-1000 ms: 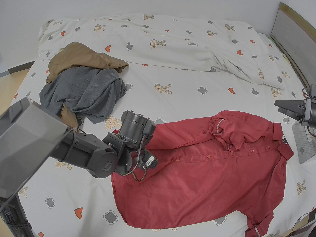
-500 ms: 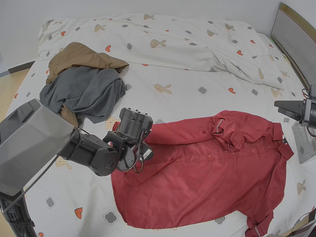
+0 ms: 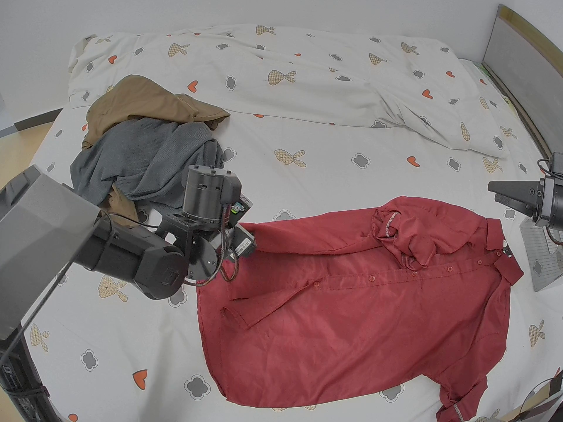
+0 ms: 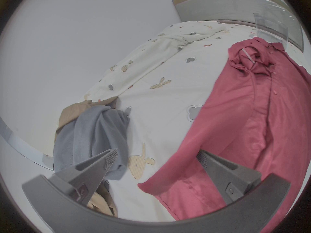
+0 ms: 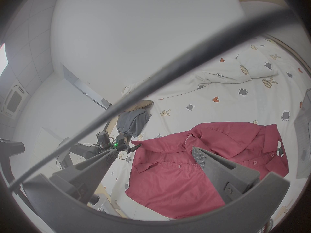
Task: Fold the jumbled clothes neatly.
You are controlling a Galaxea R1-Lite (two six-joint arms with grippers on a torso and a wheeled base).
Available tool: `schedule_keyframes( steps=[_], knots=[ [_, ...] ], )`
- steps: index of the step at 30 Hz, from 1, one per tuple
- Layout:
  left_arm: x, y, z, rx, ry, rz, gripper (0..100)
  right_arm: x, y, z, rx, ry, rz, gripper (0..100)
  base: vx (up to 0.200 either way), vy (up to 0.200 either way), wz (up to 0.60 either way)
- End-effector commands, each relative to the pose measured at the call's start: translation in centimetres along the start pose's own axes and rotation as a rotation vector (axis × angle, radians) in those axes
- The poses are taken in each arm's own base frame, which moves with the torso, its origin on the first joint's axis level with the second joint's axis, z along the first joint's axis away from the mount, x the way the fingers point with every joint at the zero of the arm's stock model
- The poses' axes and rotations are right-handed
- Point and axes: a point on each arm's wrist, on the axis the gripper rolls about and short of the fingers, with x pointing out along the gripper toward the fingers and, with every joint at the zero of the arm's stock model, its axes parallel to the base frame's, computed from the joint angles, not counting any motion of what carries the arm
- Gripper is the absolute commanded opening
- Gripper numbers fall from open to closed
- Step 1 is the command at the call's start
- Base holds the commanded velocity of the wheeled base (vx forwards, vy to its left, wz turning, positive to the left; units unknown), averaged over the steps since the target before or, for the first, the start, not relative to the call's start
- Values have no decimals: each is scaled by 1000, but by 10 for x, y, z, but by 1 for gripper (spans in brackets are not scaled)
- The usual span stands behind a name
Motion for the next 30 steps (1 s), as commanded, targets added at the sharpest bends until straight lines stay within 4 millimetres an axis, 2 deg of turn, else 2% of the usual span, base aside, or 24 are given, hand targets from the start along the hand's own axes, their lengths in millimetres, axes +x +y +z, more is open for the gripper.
schedule_keyframes(
  steps=[1, 6, 13, 16, 22, 30],
  knots=[
    [17, 1, -12, 27, 2, 38, 100, 1, -1, -1, 3, 4, 0, 100, 0, 0, 0],
    [13, -13, -22, 60, 3, 28, 100, 1, 0, -1, 1, 5, 4, 100, 0, 0, 0],
    [-3, -17, -22, 62, -28, 21, 100, 2, 0, -1, 1, 8, 6, 100, 0, 0, 0],
    [-2, -10, -21, 24, -29, 50, 100, 2, 1, -2, 0, 10, 9, 100, 0, 0, 0],
    [0, 27, -28, -126, -22, 134, 100, 2, 1, -2, -1, 9, 9, 100, 0, 0, 0],
    [1, 48, -42, -342, 52, 138, 100, 2, 1, -2, 0, 11, 10, 100, 0, 0, 0]
  ],
)
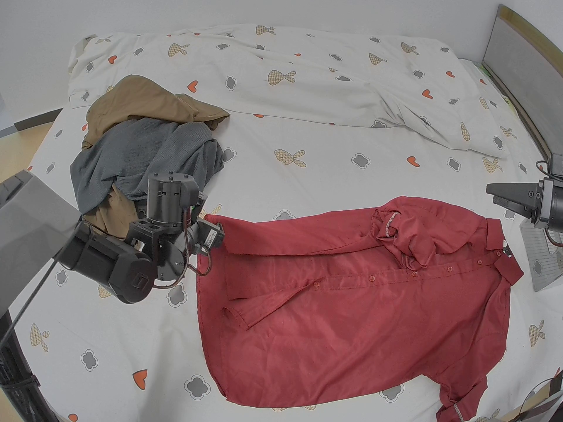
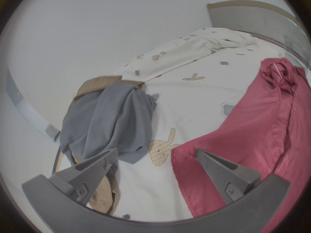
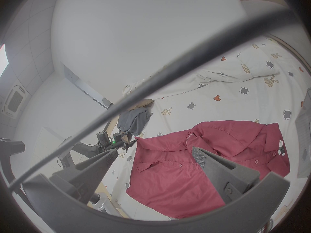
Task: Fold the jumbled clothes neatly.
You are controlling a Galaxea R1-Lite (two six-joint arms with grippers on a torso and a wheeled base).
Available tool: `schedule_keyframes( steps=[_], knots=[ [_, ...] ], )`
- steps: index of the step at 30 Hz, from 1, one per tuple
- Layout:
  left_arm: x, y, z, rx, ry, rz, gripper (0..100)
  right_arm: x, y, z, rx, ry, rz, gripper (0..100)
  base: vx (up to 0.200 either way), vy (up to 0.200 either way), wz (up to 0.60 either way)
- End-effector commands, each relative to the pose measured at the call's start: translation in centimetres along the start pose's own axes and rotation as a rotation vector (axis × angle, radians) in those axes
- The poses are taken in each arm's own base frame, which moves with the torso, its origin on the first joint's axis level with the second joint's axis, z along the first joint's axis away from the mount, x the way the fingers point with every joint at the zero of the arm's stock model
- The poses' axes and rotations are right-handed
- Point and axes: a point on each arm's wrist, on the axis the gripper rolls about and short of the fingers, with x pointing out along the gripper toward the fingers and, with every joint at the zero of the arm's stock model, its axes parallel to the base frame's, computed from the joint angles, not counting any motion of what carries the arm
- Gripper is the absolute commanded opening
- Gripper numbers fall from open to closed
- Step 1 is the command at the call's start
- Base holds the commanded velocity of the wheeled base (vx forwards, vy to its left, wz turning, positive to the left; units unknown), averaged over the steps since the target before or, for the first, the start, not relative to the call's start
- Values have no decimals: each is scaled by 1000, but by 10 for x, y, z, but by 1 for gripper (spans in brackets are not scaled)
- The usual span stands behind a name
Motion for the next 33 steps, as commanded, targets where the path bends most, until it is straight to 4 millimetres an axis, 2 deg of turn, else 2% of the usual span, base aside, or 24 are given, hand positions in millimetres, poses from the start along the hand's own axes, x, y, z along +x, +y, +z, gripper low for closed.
schedule_keyframes(
  steps=[1, 3, 6, 7, 9, 13, 14, 17, 18, 19, 23, 24, 25, 27, 30, 31, 33],
  knots=[
    [-3, 20, 3, -132, 35, 1, 100, 0, 0, 0, 1, 2, 1, 100, 0, 0, 0],
    [-6, 25, 8, -185, 38, -13, 100, 0, 0, 0, 0, 0, 0, 100, 0, 0, 0],
    [-24, 44, 18, -326, 79, -118, 100, 1, -1, 0, 2, 3, 0, 100, 0, 0, 0],
    [-24, 44, 18, -326, 79, -118, 100, 1, -1, 0, 2, 3, 0, 100, 0, 0, 0],
    [-55, 62, 21, -447, 149, -356, 100, 1, -1, 0, 4, 3, 0, 100, 0, 0, 0],
    [-86, 86, 14, -530, 213, -645, 100, 2, -3, -1, 11, 8, -4, 100, 0, 0, 0],
    [-94, 92, 6, -550, 226, -718, 100, 2, -4, -1, 11, 8, -5, 100, 0, 0, 0],
    [-101, 94, -7, -562, 236, -787, 100, 2, -4, 0, 11, 6, -6, 100, 0, 0, 0],
    [-101, 94, -7, -562, 236, -787, 100, 2, -4, 0, 11, 6, -6, 100, 0, 0, 0],
    [-98, 87, -21, -528, 280, -729, 100, 1, -4, -1, 11, 4, -9, 100, 0, 0, 0],
    [-83, 63, -54, -398, 341, -594, 100, 2, -4, -1, 13, 7, -6, 100, 0, 0, 0],
    [-83, 63, -54, -398, 341, -594, 100, 2, -4, -1, 13, 7, -6, 100, 0, 0, 0],
    [-74, 53, -69, -375, 309, -555, 100, 3, -4, -3, 16, 13, -5, 100, 0, 0, 0],
    [-60, 38, -83, -366, 258, -510, 100, 3, -4, -3, 17, 15, -4, 100, 0, 0, 0],
    [-34, 18, -93, -372, 188, -415, 100, 3, -4, -4, 18, 17, -3, 100, 0, 0, 0],
    [-34, 18, -93, -372, 188, -415, 100, 3, -4, -4, 18, 17, -3, 100, 0, 0, 0],
    [-24, 2, -97, -399, 229, -433, 100, 3, -4, -3, 17, 16, -3, 100, 0, 0, 0]
  ],
)
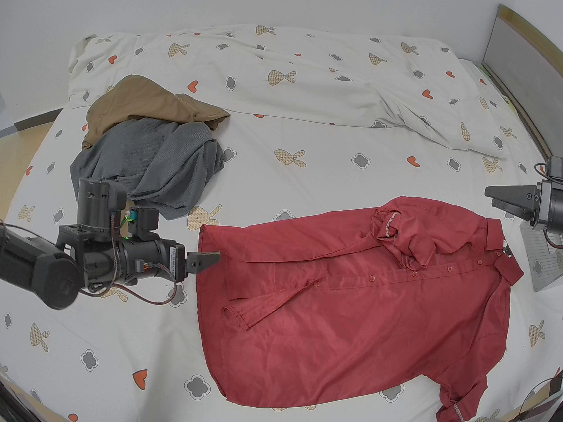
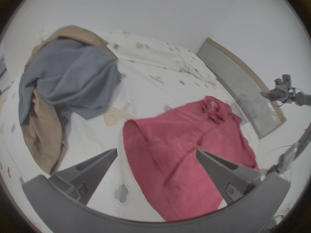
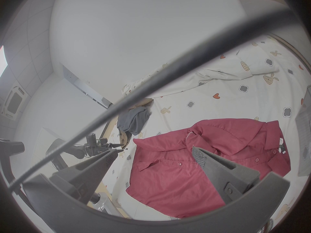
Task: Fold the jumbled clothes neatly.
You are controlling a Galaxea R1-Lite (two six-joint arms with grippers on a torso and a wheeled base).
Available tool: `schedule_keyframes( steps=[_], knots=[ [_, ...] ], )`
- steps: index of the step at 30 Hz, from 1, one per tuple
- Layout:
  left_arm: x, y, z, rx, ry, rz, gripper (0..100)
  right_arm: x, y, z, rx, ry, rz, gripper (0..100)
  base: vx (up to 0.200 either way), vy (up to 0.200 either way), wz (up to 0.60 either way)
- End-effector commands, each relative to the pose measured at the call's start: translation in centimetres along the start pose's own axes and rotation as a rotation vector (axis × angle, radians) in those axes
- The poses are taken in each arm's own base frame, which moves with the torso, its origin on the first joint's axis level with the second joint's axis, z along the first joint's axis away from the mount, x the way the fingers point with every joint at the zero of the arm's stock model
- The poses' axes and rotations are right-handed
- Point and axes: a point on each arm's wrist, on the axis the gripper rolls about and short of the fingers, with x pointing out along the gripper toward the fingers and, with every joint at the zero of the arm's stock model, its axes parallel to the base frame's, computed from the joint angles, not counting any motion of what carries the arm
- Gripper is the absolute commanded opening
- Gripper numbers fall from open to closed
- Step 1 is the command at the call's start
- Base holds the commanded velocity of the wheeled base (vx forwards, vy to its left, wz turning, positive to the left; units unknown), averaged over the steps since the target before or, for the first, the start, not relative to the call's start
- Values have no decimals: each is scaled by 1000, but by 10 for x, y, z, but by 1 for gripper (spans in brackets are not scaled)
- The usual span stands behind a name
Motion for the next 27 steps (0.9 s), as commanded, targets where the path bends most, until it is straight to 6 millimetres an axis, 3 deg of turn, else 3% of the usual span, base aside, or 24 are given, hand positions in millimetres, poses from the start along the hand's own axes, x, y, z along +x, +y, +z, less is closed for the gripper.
schedule_keyframes(
  steps=[1, 8, 14, 27],
  knots=[
    [62, 6, -72, -21, 112, 197, 100, 1, -1, -2, 5, 8, 3, 100, 0, 0, 0],
    [68, -1, -44, -146, 136, -31, 100, 1, -1, -2, 5, 7, 2, 100, 0, 0, 0],
    [74, -1, -25, -145, 103, -50, 100, 1, -1, -2, 5, 7, 2, 100, 0, 0, 0],
    [97, 3, -6, -132, 43, -56, 100, 2, -1, -2, 0, 3, 3, 100, 0, 0, 0]
  ],
)
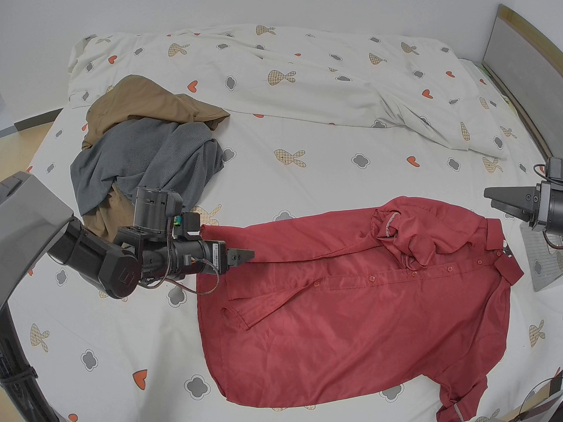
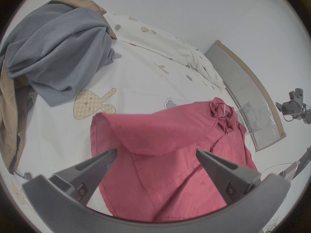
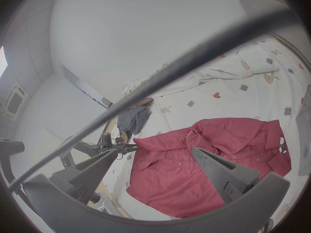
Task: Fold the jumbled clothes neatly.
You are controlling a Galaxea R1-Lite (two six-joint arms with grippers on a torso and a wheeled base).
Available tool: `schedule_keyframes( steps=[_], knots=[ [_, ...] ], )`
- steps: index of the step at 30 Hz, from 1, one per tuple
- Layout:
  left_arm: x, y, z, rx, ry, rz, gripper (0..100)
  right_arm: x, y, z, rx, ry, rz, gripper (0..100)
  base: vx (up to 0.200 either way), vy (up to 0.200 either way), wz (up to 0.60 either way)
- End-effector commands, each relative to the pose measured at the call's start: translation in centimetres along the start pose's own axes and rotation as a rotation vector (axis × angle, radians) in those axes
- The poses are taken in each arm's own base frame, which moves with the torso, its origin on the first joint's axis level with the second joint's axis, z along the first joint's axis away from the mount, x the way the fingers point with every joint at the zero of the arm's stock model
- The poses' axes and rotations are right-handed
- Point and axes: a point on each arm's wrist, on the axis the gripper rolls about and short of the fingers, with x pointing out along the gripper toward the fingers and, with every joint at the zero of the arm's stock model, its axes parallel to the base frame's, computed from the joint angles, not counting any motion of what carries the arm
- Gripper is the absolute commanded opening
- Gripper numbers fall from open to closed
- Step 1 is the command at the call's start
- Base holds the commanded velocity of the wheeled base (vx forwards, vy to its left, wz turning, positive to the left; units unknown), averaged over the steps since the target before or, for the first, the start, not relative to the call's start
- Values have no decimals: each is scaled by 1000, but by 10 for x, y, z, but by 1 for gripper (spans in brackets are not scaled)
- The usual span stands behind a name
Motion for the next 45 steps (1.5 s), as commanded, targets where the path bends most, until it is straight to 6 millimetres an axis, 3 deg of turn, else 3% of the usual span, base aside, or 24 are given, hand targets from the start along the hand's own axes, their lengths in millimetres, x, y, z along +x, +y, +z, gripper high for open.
schedule_keyframes(
  steps=[1, 6, 7, 16, 26, 45],
  knots=[
    [11, 3, 1, -1, 0, 2, 100, 1, -1, 0, -2, -1, 1, 100, 0, 0, 0],
    [17, 4, 4, 4, -11, -1, 100, 1, -1, -1, -6, -7, 1, 100, 0, 0, 0],
    [17, 4, 5, 6, -13, -2, 0, 1, -1, -1, -6, -6, 2, 100, 0, 0, 0],
    [7, 2, 14, 16, -46, 0, 0, 2, -1, -1, -7, -4, 5, 100, 0, 0, 0],
    [-17, 28, 48, 23, -105, 77, 0, 2, 0, -1, -7, -3, 6, 100, 0, 0, 0],
    [-34, 51, 74, 39, -144, 146, 0, 4, 1, -2, -9, 6, 16, 100, 0, 0, 0]
  ],
)
